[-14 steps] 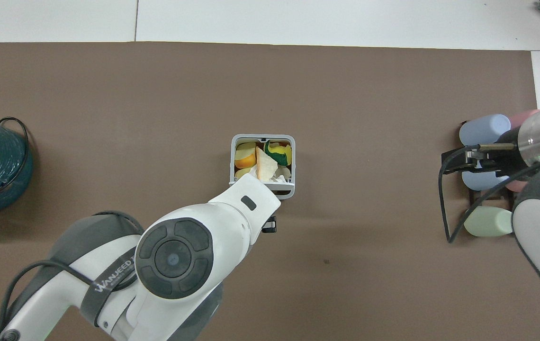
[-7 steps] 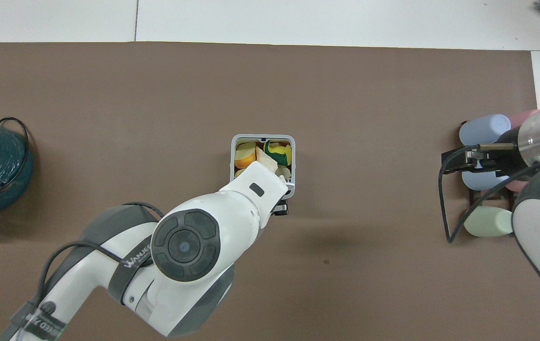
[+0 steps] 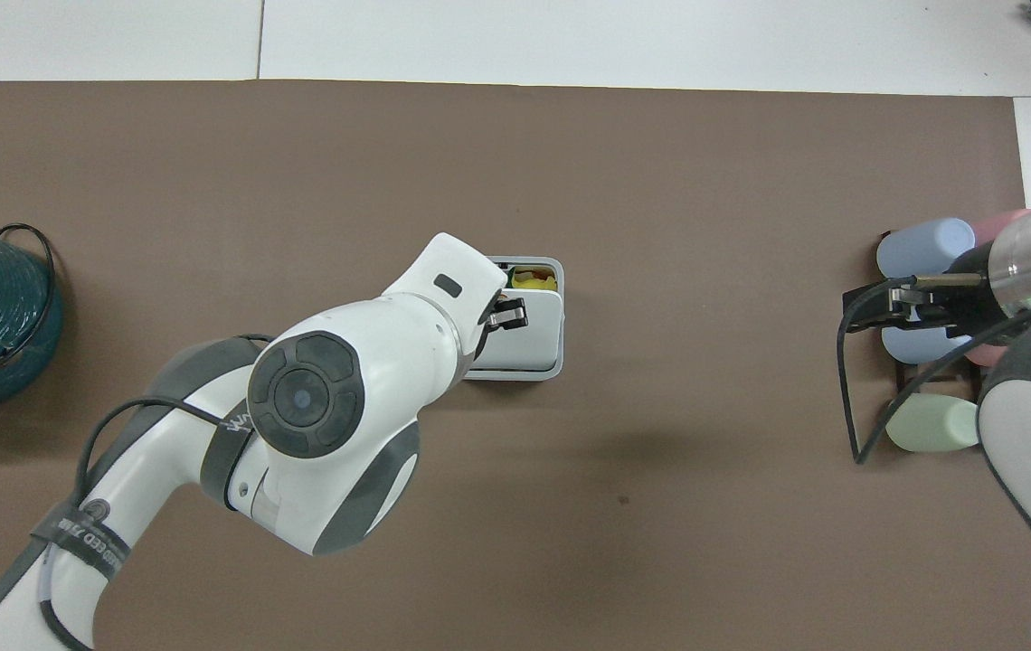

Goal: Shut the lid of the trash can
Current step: 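Press the lid down onto the can with the left gripper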

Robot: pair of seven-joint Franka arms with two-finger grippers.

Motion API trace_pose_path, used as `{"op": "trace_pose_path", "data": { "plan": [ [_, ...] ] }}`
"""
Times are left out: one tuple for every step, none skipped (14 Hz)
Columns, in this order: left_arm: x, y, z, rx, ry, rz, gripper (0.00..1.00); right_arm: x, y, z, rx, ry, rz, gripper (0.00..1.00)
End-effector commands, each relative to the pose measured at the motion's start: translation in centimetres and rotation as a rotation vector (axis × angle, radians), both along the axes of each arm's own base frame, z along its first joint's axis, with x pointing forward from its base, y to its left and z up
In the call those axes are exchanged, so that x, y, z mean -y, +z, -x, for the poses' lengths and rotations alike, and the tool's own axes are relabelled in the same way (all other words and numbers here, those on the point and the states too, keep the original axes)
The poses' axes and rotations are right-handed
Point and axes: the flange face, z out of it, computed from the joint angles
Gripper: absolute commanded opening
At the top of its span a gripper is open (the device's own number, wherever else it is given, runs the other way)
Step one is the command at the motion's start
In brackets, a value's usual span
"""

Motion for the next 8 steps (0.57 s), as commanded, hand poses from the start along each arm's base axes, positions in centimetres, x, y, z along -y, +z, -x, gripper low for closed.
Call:
{"op": "trace_pose_path", "data": {
  "plan": [
    [0.9, -2.0, -1.0, 0.007, -0.001, 0.009, 0.00, 0.4, 0.2, 0.6, 0.010, 0.011, -0.024, 1.00],
    [1.2, -2.9, -1.2, 0.003, -0.003, 0.004, 0.00, 0.3, 0.2, 0.6, 0.010, 0.013, -0.024, 1.00],
    [1.3, -3.8, -1.4, -0.001, -0.009, -0.005, 0.00, 0.3, 0.2, 0.6, 0.008, 0.013, -0.024, 1.00],
    [1.4, -4.1, -1.7, 0.003, -0.012, -0.005, 0.00, 0.4, 0.2, 0.6, 0.010, 0.011, -0.024, 1.00],
    [1.3, -4.3, -1.8, 0.004, -0.014, -0.009, 0.00, 0.3, 0.2, 0.6, 0.010, 0.013, -0.024, 1.00],
    [1.2, -4.6, -1.9, 0.005, -0.021, -0.014, 0.00, 0.3, 0.1, 0.6, 0.007, 0.013, -0.024, 1.00],
    [1.0, -5.2, -2.2, 0.004, -0.035, -0.024, 0.00, 0.4, 0.2, 0.6, 0.010, 0.011, -0.024, 1.00],
    [1.0, -6.2, -2.4, -0.003, -0.048, -0.039, 0.00, 0.3, 0.2, 0.6, 0.010, 0.013, -0.024, 1.00]
  ]
}}
